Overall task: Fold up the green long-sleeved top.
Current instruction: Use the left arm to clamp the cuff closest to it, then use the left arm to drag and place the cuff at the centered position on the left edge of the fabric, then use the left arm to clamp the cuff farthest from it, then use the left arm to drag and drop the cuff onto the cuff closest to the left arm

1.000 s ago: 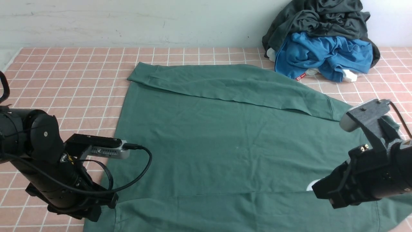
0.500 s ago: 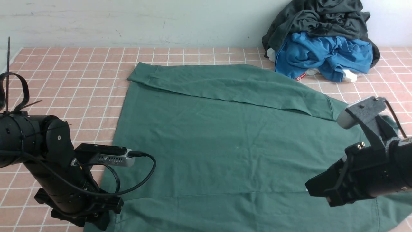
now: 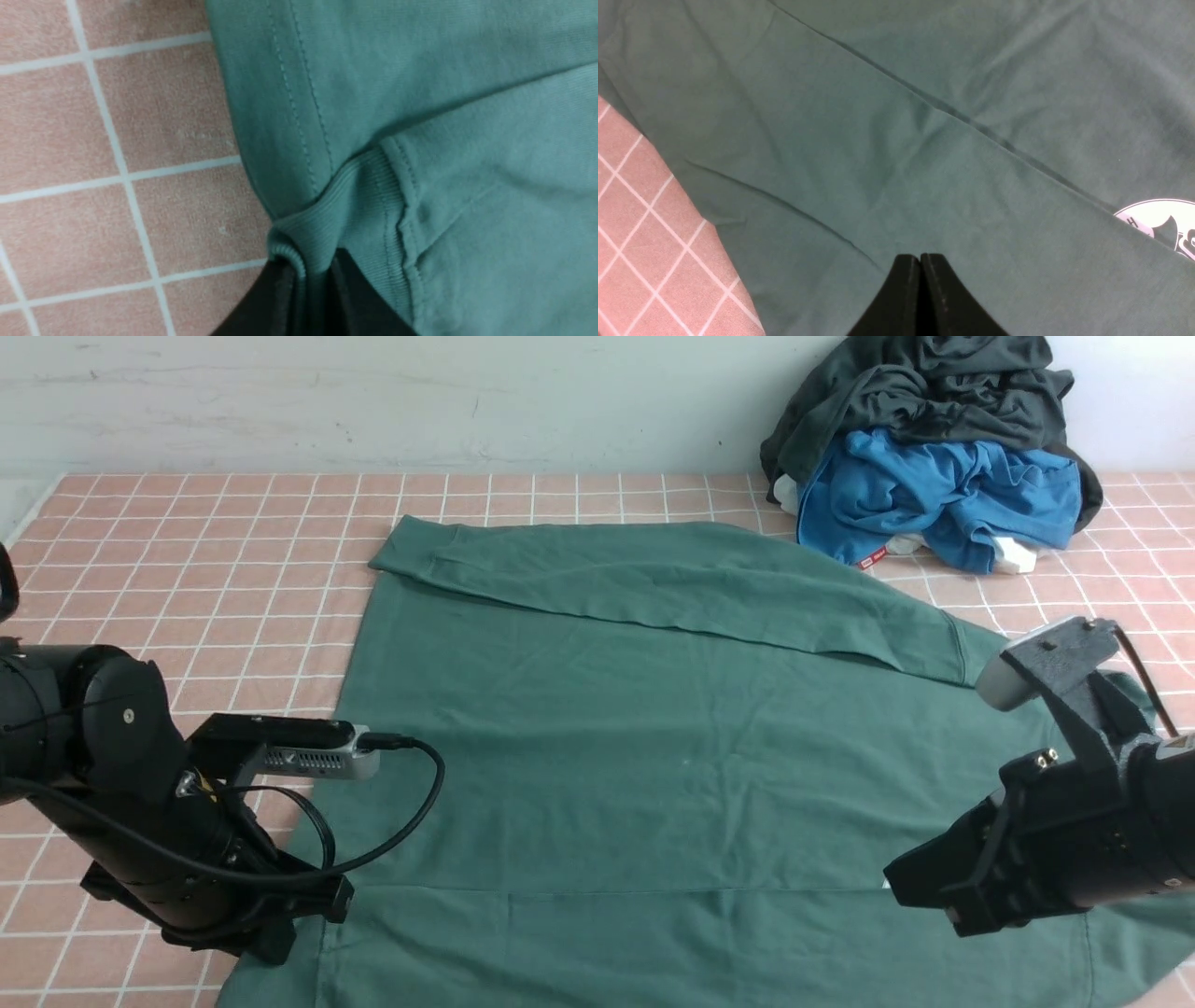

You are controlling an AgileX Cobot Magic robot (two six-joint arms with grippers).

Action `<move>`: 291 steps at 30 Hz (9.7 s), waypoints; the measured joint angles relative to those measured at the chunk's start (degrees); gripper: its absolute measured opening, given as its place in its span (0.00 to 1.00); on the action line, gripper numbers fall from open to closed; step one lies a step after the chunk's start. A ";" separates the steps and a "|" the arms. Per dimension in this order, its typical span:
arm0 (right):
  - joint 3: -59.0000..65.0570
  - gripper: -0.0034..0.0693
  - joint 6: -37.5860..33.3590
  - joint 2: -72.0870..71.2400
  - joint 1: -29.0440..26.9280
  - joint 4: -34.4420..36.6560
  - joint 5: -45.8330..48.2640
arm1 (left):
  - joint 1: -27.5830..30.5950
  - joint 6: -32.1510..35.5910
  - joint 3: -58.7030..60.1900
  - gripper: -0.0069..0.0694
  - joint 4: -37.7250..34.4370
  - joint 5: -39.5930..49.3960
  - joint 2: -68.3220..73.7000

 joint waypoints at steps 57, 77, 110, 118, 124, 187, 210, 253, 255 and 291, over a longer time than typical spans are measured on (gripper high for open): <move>0.00 0.04 5.89 -0.60 0.00 -13.99 -3.21 | 0.00 4.18 -52.15 0.21 7.59 4.79 31.25; 0.00 0.04 6.56 1.11 0.00 -14.15 -6.49 | 3.30 -19.89 -95.40 0.78 14.96 3.75 62.16; 0.00 0.04 3.13 3.52 0.00 -10.64 -6.70 | 4.15 -11.19 -96.05 0.09 7.56 1.19 59.96; 0.00 0.04 2.52 4.10 0.00 -10.82 -7.06 | 3.31 -7.25 -96.05 0.09 6.60 18.53 57.10; 0.00 0.04 2.67 4.10 0.00 -11.47 -6.81 | 0.27 0.71 -96.05 0.09 6.74 26.49 50.21; -60.03 0.04 29.89 51.35 -11.33 -43.02 15.45 | -3.27 4.90 -54.30 0.09 11.56 26.22 23.40; -60.04 0.05 30.64 43.11 -13.41 -38.93 18.92 | -3.27 2.81 -35.27 0.18 11.74 18.84 15.26; -38.40 0.19 25.23 45.35 -11.50 -36.06 -12.00 | -3.27 2.01 -7.41 0.19 4.82 6.79 -19.21; -40.01 0.08 23.23 45.55 -11.50 -38.08 -14.34 | -3.27 2.01 -7.41 0.19 4.88 6.35 -19.21; -69.33 0.29 13.02 63.71 -2.45 -25.50 -4.74 | -3.27 2.06 -7.41 0.19 5.48 2.71 -12.67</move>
